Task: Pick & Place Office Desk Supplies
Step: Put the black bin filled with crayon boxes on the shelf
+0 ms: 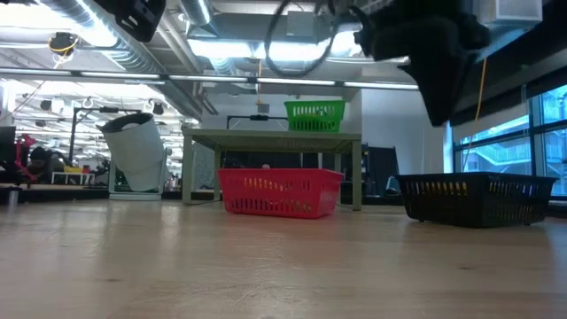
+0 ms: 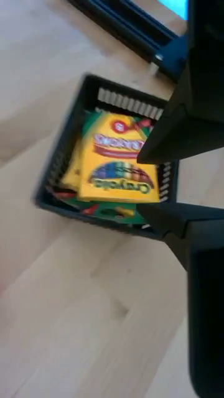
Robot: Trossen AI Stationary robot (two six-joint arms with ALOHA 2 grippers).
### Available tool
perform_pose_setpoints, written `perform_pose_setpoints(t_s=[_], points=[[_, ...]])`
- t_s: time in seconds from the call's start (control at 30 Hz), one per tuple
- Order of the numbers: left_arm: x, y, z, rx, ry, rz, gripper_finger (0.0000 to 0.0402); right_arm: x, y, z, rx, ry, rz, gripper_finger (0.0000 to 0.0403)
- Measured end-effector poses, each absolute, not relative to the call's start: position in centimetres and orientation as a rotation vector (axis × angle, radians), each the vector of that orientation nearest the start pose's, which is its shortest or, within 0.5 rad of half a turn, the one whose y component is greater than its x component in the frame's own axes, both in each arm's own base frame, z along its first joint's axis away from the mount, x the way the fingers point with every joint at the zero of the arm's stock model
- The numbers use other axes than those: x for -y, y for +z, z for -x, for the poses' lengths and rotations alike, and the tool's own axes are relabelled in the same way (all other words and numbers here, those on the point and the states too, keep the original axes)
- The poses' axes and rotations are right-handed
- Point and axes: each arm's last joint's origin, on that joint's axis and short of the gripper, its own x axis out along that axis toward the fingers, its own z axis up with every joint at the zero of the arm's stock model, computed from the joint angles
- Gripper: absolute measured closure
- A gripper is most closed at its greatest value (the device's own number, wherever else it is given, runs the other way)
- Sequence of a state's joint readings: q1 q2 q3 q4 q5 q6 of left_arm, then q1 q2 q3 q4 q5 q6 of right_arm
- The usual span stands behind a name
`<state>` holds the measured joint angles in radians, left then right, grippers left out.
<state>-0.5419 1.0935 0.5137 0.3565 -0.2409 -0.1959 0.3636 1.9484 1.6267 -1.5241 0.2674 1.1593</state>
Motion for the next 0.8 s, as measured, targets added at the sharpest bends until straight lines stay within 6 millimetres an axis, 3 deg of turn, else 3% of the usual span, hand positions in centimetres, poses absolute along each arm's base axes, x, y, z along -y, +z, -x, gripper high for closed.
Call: perform_pose_setpoints(t_s=[0.27, 0.57, 0.8], points=[[11.3, 23.3, -20.1, -0.233, -0.284, 0.102, 0.0274, -12.5, 21.0, -31.8, -1.495, -0.883, -0.381, 0.0276], [11.4, 23.4, -20.1, -0.226, -0.306, 0.097, 0.0274, -12.1, 19.5, -31.9, -1.521, -0.859, -0.447, 0.0275], [11.4, 23.4, -20.1, -0.224, -0.307, 0.098, 0.0274, -12.1, 19.5, -32.0, -1.515, -0.848, -0.449, 0.0275]])
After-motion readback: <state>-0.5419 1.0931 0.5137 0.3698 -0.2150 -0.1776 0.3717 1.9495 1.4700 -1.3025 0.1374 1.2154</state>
